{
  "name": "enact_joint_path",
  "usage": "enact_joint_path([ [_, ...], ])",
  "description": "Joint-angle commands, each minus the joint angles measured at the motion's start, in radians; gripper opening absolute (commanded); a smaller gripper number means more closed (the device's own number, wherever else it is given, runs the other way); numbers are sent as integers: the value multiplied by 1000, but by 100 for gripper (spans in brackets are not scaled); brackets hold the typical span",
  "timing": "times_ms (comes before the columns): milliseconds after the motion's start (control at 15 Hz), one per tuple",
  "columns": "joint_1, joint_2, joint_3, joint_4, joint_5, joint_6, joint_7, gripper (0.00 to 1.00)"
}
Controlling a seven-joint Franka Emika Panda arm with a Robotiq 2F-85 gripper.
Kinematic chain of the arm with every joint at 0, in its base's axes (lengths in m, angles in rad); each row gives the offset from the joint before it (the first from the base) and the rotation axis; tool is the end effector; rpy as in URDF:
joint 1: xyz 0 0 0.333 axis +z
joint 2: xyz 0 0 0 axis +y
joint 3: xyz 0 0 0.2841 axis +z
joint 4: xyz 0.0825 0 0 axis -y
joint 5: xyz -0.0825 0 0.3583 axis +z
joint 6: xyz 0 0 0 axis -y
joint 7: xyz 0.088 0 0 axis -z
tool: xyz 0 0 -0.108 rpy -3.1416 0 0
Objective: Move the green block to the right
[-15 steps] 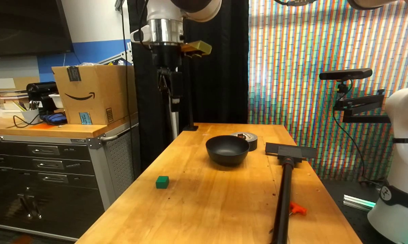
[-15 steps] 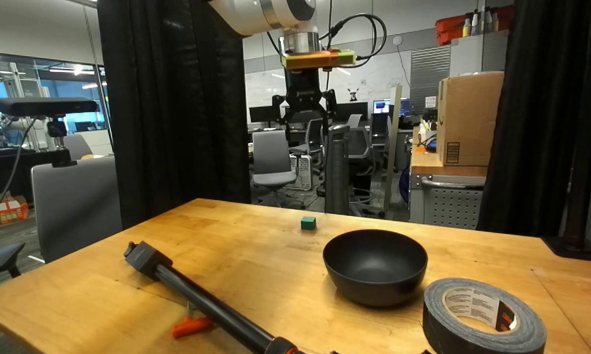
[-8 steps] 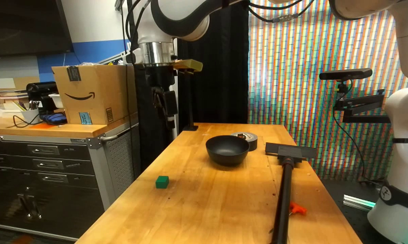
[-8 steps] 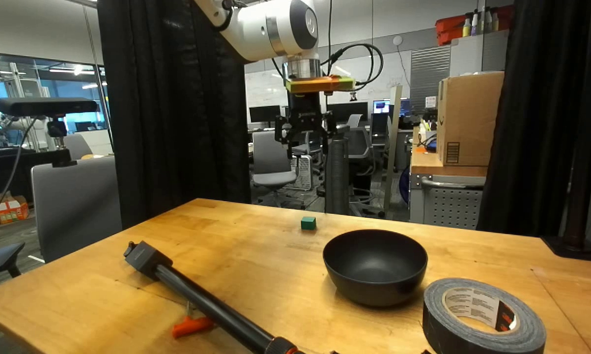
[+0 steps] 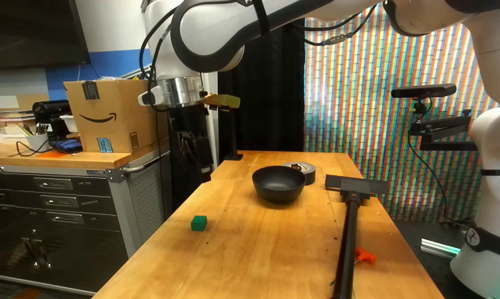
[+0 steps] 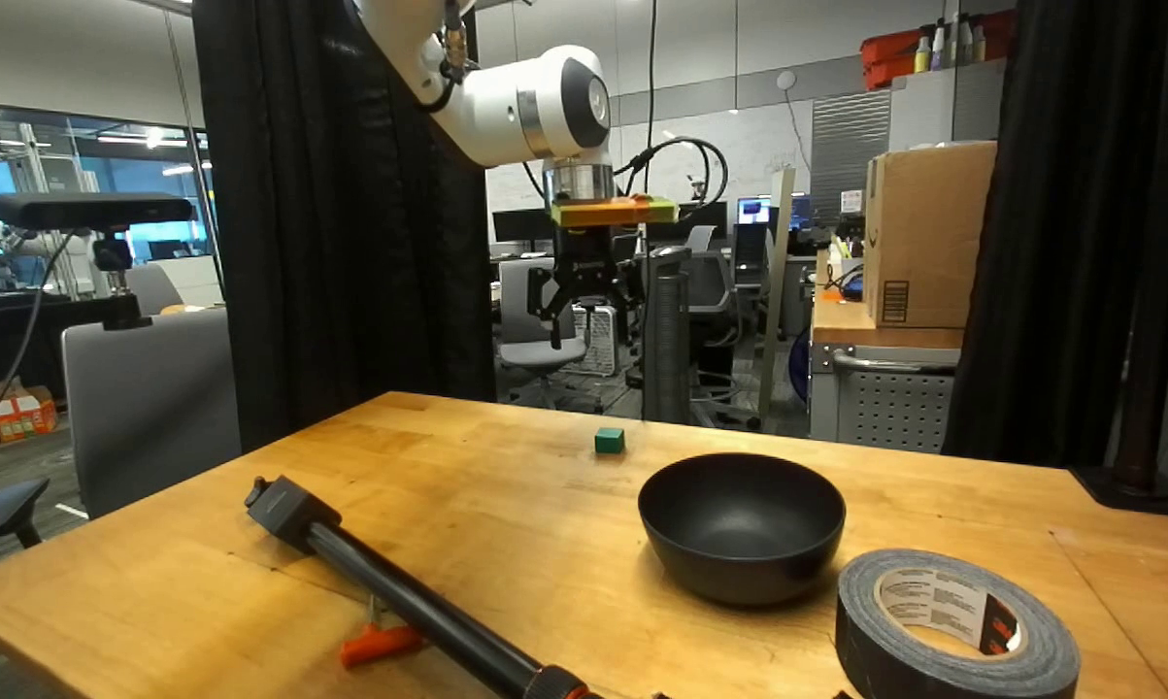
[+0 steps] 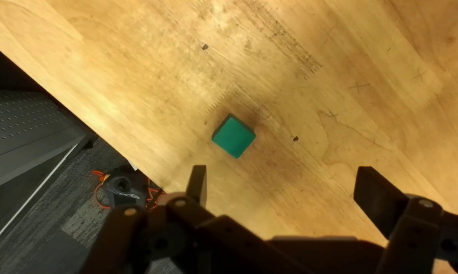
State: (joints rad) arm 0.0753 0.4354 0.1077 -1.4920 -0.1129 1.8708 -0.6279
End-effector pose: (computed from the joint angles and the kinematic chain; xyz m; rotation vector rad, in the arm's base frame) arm 0.6334 0.0989 0.3966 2.8242 1.2586 -0.1021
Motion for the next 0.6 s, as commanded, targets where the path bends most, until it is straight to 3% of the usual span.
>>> enact_joint_path([
  [0, 0, 37, 12, 31, -14, 7, -5, 100],
  [533, -9, 98, 8, 46, -22, 38, -13, 100],
])
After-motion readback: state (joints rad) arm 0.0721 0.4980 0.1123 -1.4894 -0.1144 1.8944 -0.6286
